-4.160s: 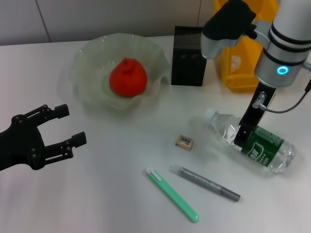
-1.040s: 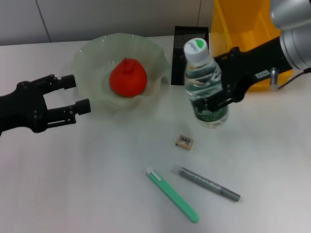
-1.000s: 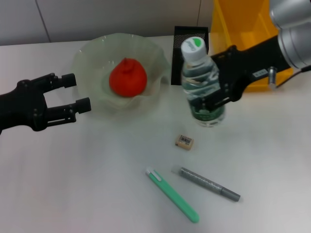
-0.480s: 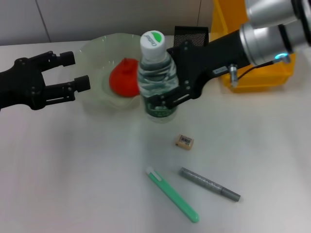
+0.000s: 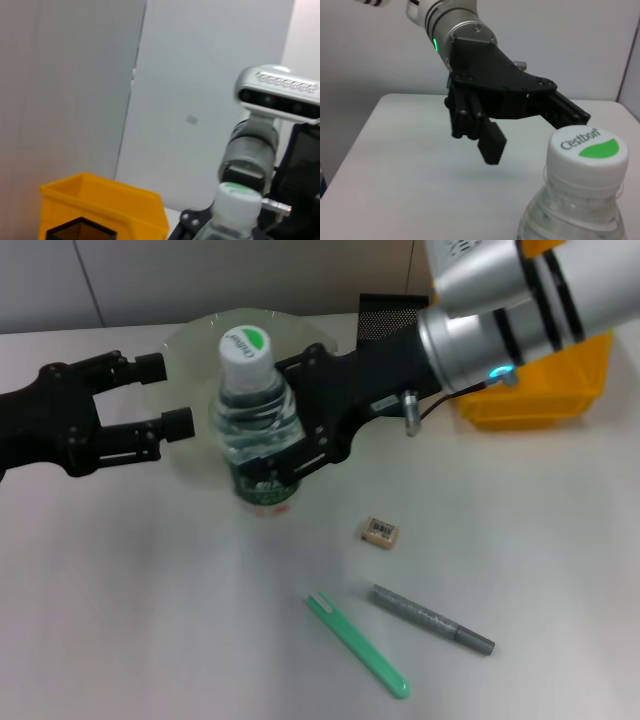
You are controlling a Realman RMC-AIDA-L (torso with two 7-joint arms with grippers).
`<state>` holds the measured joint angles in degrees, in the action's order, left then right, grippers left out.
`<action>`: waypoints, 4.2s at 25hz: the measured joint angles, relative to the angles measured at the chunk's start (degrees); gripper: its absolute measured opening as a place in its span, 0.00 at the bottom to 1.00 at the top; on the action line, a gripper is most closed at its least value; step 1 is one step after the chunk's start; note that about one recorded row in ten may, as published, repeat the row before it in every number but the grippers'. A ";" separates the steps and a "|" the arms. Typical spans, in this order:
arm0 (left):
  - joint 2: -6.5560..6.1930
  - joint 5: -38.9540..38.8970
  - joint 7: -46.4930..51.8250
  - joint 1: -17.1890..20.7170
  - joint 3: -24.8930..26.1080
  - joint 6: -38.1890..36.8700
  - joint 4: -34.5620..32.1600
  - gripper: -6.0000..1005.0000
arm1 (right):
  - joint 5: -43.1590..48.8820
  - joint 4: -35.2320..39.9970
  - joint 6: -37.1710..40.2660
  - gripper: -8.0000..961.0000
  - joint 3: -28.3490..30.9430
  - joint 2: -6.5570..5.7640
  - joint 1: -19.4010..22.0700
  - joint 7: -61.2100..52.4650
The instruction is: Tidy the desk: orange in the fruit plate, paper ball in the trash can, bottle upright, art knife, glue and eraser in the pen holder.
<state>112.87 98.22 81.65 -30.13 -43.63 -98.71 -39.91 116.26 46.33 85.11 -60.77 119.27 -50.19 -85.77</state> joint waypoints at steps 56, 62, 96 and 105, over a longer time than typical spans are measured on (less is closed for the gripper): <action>5.47 -0.43 -3.31 -1.21 0.00 -0.50 1.95 0.79 | -6.21 -9.05 -7.00 0.82 -7.21 0.26 -2.25 3.80; 5.33 -0.42 -3.18 -1.84 0.10 -0.55 2.74 0.78 | -6.23 -9.28 -7.12 0.82 -7.61 0.26 -2.29 4.09; 4.99 -0.06 0.55 -2.04 -0.23 0.72 3.70 0.46 | -8.49 -9.21 -10.20 0.82 -7.95 0.31 -1.09 3.65; 4.95 0.06 0.86 -2.16 -0.34 0.95 3.49 0.46 | -9.18 -9.23 -10.62 0.82 -8.70 0.35 -0.97 3.51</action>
<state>117.82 98.28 82.51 -32.29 -43.96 -97.76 -36.41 107.07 37.10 74.49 -69.46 119.61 -51.15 -82.26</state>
